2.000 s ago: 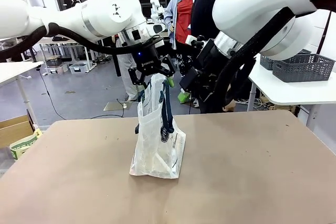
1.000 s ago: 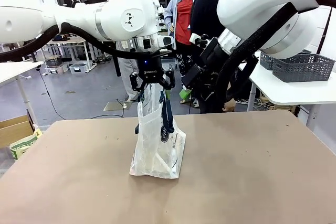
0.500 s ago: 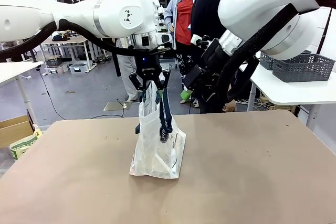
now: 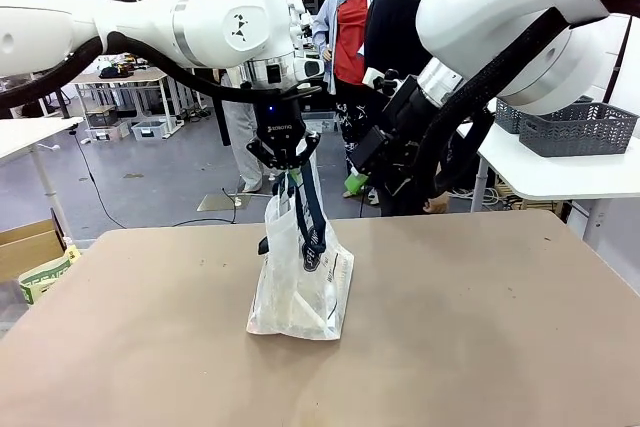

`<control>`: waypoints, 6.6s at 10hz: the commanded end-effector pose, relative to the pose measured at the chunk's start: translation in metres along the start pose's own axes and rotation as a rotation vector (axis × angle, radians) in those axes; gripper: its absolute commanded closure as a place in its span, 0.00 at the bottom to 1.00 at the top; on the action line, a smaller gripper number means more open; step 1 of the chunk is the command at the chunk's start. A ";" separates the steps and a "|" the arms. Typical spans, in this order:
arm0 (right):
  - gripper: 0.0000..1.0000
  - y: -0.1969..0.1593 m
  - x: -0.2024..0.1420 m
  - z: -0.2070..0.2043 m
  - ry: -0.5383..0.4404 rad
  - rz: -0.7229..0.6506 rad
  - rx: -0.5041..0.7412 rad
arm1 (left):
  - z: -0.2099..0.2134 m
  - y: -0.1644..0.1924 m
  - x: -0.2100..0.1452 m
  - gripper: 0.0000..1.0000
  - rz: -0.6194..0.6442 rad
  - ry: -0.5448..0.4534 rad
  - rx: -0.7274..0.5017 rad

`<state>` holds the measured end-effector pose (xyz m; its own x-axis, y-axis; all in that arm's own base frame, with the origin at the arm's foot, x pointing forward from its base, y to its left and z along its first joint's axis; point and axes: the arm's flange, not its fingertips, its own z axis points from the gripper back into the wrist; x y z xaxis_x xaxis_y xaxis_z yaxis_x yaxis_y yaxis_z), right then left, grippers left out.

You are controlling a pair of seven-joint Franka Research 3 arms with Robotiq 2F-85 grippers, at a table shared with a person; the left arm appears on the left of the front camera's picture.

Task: Transfer purchased items from the store into the shopping bag.
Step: Move the Reusable shopping bag to the right side of the table.

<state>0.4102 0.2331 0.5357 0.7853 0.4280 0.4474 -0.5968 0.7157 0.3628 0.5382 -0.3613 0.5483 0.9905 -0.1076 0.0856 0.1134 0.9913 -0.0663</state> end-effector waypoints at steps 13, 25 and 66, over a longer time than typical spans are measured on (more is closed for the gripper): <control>0.00 0.000 0.000 0.000 0.001 0.007 0.001 | -0.001 0.000 0.000 1.00 0.001 0.000 -0.003; 0.00 0.000 0.000 0.000 0.001 0.007 0.001 | 0.098 0.084 -0.035 1.00 0.071 -0.208 0.058; 0.00 0.000 0.000 0.000 0.001 0.007 0.001 | 0.042 0.275 -0.087 0.00 0.163 -0.184 0.232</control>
<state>0.4106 0.2324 0.5365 0.7743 0.4407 0.4542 -0.6107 0.7087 0.3533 0.4821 -0.0795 0.5587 0.9613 0.0667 0.2673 -0.1050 0.9857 0.1318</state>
